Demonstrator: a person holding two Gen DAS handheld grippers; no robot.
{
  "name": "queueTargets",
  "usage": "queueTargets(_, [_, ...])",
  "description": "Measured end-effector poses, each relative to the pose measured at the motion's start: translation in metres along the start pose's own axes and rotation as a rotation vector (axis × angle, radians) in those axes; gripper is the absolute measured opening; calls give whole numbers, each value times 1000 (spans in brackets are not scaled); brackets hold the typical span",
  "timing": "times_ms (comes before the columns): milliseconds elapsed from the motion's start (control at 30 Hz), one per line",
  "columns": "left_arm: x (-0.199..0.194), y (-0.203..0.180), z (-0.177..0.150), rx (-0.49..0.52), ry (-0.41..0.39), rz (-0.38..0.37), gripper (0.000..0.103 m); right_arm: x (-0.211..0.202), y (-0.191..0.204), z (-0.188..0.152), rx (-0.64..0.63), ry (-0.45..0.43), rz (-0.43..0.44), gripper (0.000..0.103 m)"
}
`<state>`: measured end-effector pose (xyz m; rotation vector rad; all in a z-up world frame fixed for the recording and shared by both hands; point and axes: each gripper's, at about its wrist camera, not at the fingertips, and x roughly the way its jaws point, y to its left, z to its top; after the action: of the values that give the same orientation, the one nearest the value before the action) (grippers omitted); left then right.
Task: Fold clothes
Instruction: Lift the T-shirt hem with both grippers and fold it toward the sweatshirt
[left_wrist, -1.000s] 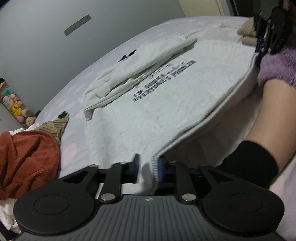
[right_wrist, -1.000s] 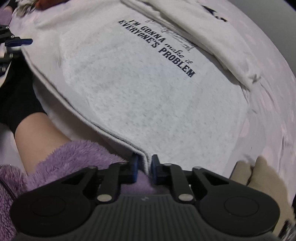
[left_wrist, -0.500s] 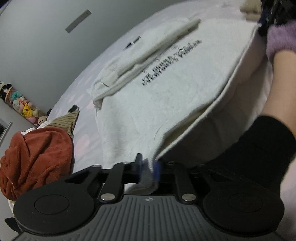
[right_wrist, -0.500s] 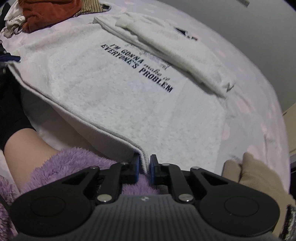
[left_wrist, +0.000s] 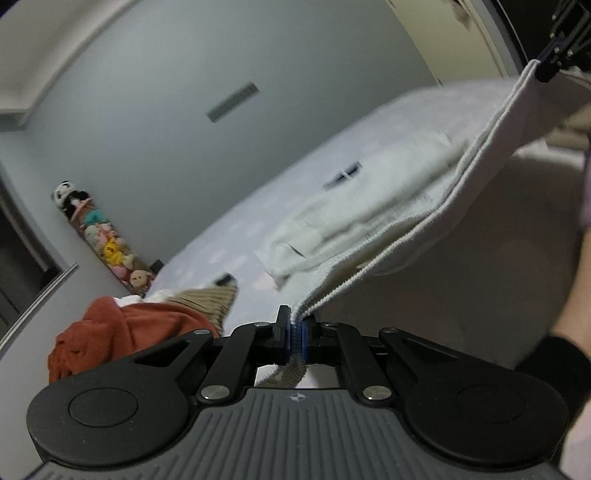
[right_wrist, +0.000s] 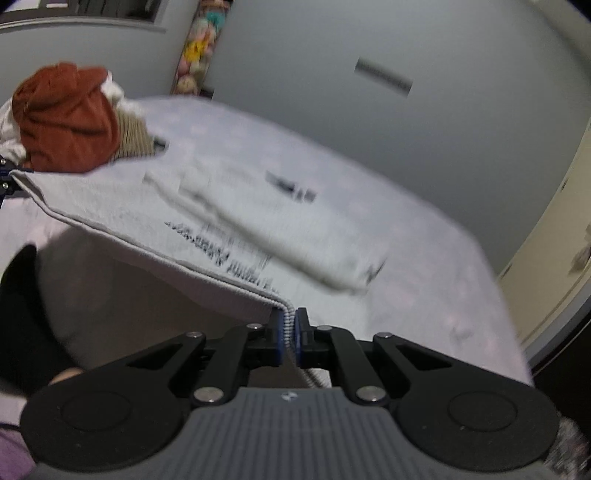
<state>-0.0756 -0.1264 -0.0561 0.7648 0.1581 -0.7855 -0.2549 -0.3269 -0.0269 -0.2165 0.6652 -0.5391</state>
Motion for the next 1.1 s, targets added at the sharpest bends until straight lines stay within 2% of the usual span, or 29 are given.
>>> queueTargets(133, [-18, 19, 11, -54, -52, 28, 3, -25, -3, 19, 16, -79, -8, 6])
queueTargets(300, [-45, 37, 25, -62, -124, 70, 3, -57, -4, 33, 4, -142, -27, 5])
queueTargets(467, [-77, 56, 39, -93, -195, 46, 3, -91, -10, 39, 23, -174, -27, 5])
queueTargets(667, [-108, 71, 52, -77, -258, 33, 3, -134, -12, 42, 13, -216, -38, 5])
queueTargets(800, [-99, 72, 52, -76, -234, 6, 3, -134, -12, 39, 7, -201, -40, 5])
queueTargets(1100, [-72, 64, 40, -96, -153, -21, 3, -91, -6, 34, -9, -138, -30, 5])
